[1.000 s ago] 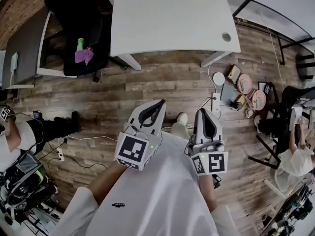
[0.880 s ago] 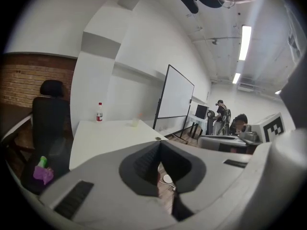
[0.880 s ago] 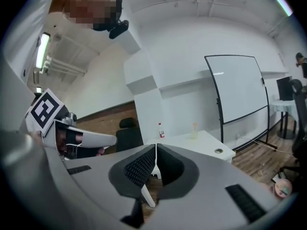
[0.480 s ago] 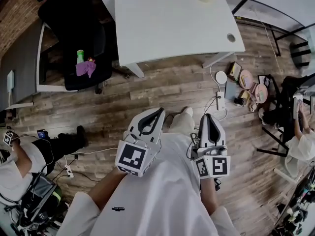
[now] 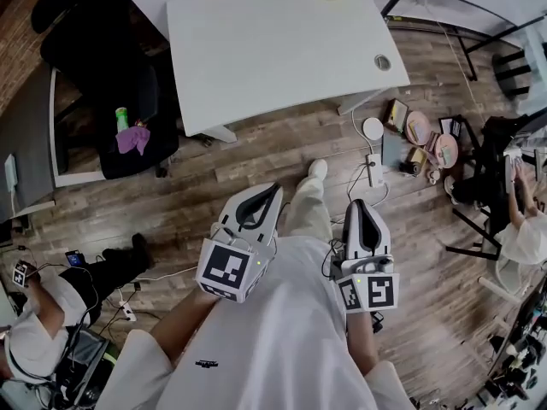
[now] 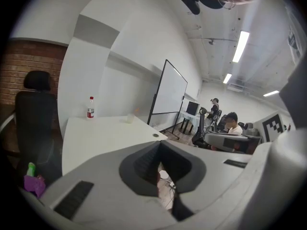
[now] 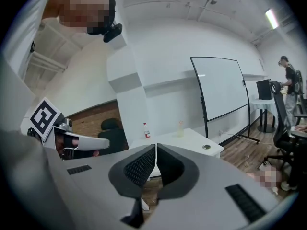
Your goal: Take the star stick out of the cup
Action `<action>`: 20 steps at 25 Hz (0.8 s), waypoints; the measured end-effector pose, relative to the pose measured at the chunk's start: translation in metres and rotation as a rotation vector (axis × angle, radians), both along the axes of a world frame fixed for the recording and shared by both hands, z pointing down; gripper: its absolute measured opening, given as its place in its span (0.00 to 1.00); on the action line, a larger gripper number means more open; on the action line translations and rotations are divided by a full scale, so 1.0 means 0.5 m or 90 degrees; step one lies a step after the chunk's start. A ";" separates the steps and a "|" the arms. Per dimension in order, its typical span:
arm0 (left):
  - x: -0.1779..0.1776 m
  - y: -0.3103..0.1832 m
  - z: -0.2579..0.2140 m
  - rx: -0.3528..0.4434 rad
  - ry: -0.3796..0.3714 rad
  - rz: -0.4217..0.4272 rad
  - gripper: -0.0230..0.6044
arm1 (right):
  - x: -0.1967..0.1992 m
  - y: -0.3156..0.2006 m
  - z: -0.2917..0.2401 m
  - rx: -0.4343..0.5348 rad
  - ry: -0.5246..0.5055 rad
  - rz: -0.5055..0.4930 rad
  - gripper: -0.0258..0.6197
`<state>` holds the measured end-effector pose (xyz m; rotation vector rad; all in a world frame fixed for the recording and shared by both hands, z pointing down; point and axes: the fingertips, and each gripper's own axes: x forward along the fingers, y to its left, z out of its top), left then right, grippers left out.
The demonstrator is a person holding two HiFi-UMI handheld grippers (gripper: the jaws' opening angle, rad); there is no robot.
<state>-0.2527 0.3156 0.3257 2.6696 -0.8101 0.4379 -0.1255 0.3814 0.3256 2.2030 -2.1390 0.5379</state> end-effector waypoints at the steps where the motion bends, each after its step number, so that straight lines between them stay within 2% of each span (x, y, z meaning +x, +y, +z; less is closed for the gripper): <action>1: 0.021 -0.011 -0.001 -0.001 -0.002 0.003 0.04 | 0.019 -0.013 -0.001 0.002 -0.002 0.002 0.04; 6: 0.147 -0.050 -0.003 -0.010 -0.006 0.028 0.04 | 0.132 -0.072 -0.008 0.012 0.000 0.006 0.04; 12: 0.311 -0.113 -0.024 0.011 -0.020 0.038 0.04 | 0.297 -0.135 -0.013 0.024 0.002 0.015 0.04; 17: 0.429 -0.168 -0.051 0.022 -0.024 0.016 0.04 | 0.390 -0.205 -0.024 0.038 0.001 -0.042 0.04; 20: 0.480 -0.189 -0.056 0.020 -0.016 0.005 0.04 | 0.440 -0.246 -0.029 0.050 0.005 -0.052 0.04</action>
